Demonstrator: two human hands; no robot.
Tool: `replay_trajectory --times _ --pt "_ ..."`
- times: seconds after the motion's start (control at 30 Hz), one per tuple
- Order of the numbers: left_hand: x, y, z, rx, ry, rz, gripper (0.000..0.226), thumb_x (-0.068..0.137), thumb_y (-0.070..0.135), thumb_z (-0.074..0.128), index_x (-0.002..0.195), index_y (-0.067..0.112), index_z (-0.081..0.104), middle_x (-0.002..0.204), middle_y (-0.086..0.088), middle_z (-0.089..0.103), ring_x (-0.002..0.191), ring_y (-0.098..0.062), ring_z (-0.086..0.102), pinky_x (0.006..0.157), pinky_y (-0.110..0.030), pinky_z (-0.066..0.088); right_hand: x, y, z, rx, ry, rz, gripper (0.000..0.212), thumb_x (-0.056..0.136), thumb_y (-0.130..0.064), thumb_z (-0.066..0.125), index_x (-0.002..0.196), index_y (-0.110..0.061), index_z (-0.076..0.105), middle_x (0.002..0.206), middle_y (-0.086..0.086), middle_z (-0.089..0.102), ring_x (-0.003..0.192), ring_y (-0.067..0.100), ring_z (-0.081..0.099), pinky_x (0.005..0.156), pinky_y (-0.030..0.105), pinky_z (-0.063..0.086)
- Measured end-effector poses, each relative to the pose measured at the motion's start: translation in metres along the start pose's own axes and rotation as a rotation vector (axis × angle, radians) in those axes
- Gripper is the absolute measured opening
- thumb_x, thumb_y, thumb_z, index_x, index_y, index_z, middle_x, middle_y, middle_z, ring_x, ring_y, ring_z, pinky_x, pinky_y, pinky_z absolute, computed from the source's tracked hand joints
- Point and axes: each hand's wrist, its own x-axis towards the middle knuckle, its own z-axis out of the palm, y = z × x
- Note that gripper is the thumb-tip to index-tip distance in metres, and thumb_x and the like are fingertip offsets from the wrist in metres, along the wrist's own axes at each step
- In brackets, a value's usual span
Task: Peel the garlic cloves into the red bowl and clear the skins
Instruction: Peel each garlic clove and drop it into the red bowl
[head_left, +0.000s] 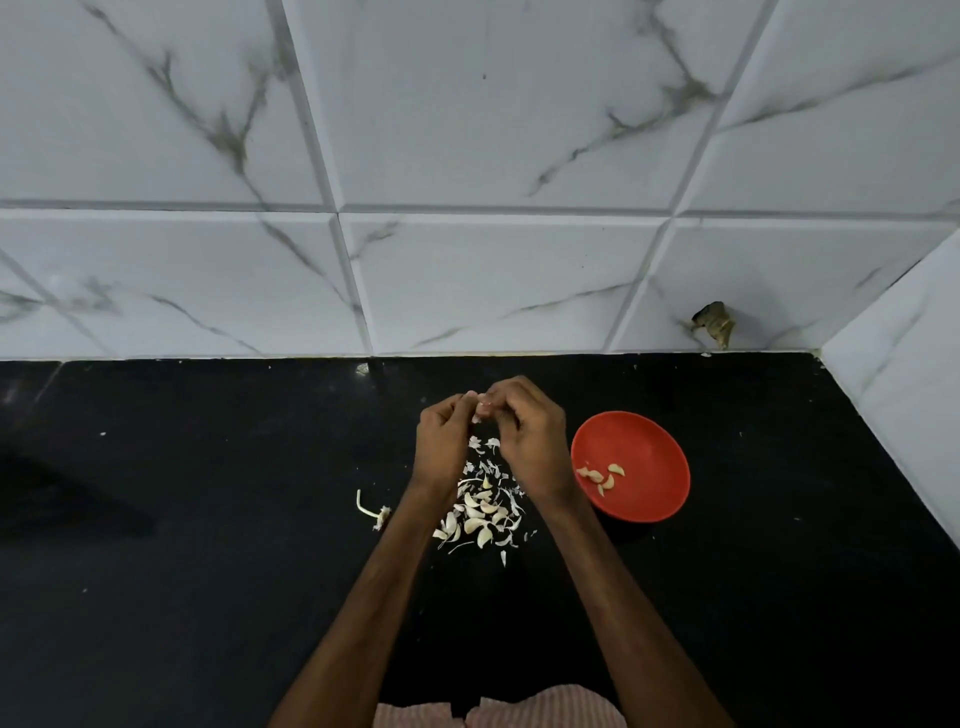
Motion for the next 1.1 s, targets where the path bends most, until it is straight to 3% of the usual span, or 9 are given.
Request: replay_trajectory --times 0.2,0.3,0.43,0.53,0.63,0.73,0.87,0.97,1.1 --pt "0.007 -0.005 -0.018 0.676 -0.035 0.38 0.032 0.105 0.028 0.051 0.076 0.016 0.05 0.064 0.002 0.049 0.061 -0.012 0.045 0.056 -0.032 0.037 0.009 -0.01 -0.002 0.52 0.007 0.87 0.008 0.094 0.0 0.066 0.087 -0.003 0.068 0.081 0.007 0.069 0.067 0.009 0.071 0.065 0.026 0.061" --pt "0.009 -0.004 -0.026 0.828 -0.051 0.504 0.026 0.104 0.035 0.048 0.082 0.021 0.053 0.068 0.01 0.047 0.069 -0.009 0.046 0.057 -0.028 0.036 0.016 -0.014 -0.011 0.747 -0.027 1.053 0.008 0.095 0.001 0.063 0.088 0.002 0.068 0.079 0.01 0.068 0.064 0.009 0.067 0.06 0.02 0.057" --pt "0.009 -0.002 -0.028 0.871 -0.042 0.54 0.029 0.104 0.047 0.034 0.091 0.028 0.052 0.081 0.016 0.054 0.079 -0.005 0.051 0.061 -0.029 0.043 0.014 -0.02 -0.009 0.763 -0.032 1.064 0.007 0.096 -0.003 0.064 0.092 0.001 0.069 0.08 0.009 0.07 0.065 0.009 0.065 0.058 0.023 0.057" --pt "0.007 -0.005 -0.025 0.746 -0.075 0.392 0.03 0.102 0.056 0.036 0.096 0.032 0.053 0.084 0.015 0.063 0.079 -0.005 0.06 0.065 -0.033 0.047 0.011 -0.018 -0.004 0.449 -0.008 0.872 0.007 0.094 -0.01 0.069 0.088 -0.007 0.07 0.087 0.009 0.074 0.082 0.02 0.071 0.068 0.033 0.06" --pt "0.005 -0.006 -0.018 0.381 -0.056 0.31 0.017 0.103 0.03 0.056 0.101 0.014 0.061 0.089 0.001 0.068 0.082 -0.02 0.066 0.072 -0.044 0.054 0.009 -0.018 0.0 0.257 0.011 0.683 0.012 0.092 -0.014 0.072 0.081 -0.012 0.068 0.085 0.006 0.073 0.087 0.024 0.071 0.078 0.042 0.059" --pt "0.005 -0.004 -0.012 0.06 -0.05 0.206 0.007 0.099 0.012 0.061 0.097 0.005 0.064 0.087 -0.008 0.066 0.075 -0.015 0.062 0.066 -0.031 0.052 0.01 -0.018 0.0 0.356 0.015 0.787 0.013 0.093 -0.015 0.071 0.08 -0.015 0.07 0.077 -0.003 0.072 0.078 0.011 0.068 0.07 0.033 0.06" --pt "0.001 -0.001 -0.001 -0.23 -0.026 -0.003 0.021 0.093 0.024 0.063 0.091 0.004 0.063 0.077 -0.007 0.066 0.061 -0.008 0.06 0.05 -0.018 0.045 0.01 -0.023 -0.001 0.689 -0.008 1.038 0.014 0.095 -0.019 0.068 0.084 -0.012 0.074 0.074 -0.002 0.074 0.072 0.008 0.07 0.066 0.03 0.059" --pt "0.0 -0.001 0.002 -0.289 -0.016 -0.036 0.024 0.09 0.029 0.062 0.086 0.006 0.057 0.074 -0.007 0.061 0.056 -0.01 0.053 0.043 -0.019 0.036 0.007 -0.026 0.002 0.536 0.031 0.893 0.013 0.096 -0.017 0.067 0.091 -0.007 0.073 0.085 0.008 0.074 0.079 0.018 0.072 0.078 0.042 0.062" --pt "-0.002 0.002 0.003 -0.297 0.033 0.057 0.021 0.089 0.026 0.063 0.084 0.008 0.054 0.07 -0.003 0.061 0.056 -0.011 0.052 0.048 -0.024 0.041 0.003 -0.032 0.014 0.499 0.165 0.798 0.015 0.093 -0.014 0.071 0.099 0.0 0.071 0.091 0.013 0.074 0.085 0.024 0.073 0.077 0.04 0.062"
